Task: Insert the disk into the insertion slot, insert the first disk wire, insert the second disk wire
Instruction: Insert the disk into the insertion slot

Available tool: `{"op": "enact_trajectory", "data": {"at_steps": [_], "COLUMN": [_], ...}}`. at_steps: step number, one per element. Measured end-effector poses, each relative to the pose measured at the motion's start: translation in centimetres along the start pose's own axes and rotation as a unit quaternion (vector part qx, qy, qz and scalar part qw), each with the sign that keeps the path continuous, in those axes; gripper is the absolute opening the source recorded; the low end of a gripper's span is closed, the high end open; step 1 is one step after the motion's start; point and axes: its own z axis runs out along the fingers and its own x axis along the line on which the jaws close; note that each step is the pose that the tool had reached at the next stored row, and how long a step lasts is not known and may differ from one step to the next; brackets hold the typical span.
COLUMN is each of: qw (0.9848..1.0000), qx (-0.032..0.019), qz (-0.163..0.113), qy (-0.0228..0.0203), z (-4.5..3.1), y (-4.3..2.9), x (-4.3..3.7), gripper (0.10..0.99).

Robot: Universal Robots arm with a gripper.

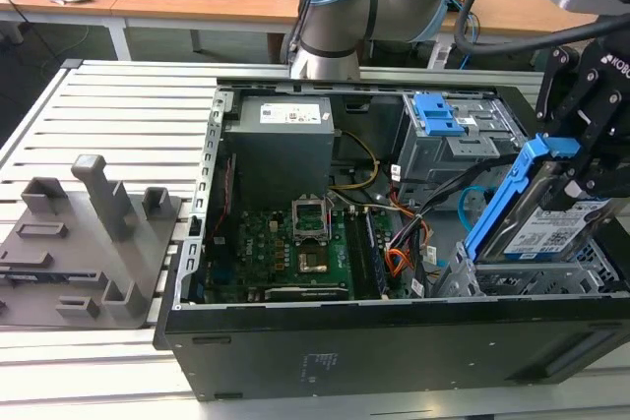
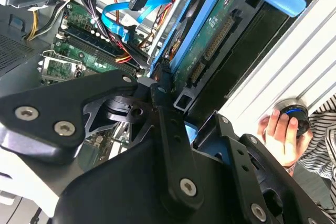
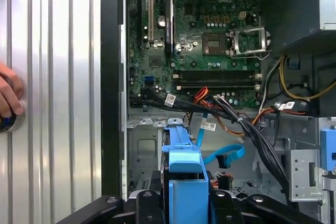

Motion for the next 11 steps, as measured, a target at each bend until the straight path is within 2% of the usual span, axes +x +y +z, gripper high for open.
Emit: {"op": "enact_trajectory", "data": {"at_steps": [6,11], "qw": [1.0000,1.0000], "qx": [0.0000,-0.0001], "qz": [0.000,0.000], "qy": [-0.0001,0.0000], "z": [0.80,1.76], "y": [-0.03,-0.07], "x": [0.00,-0.01], "gripper": [0.361,0.361]}}
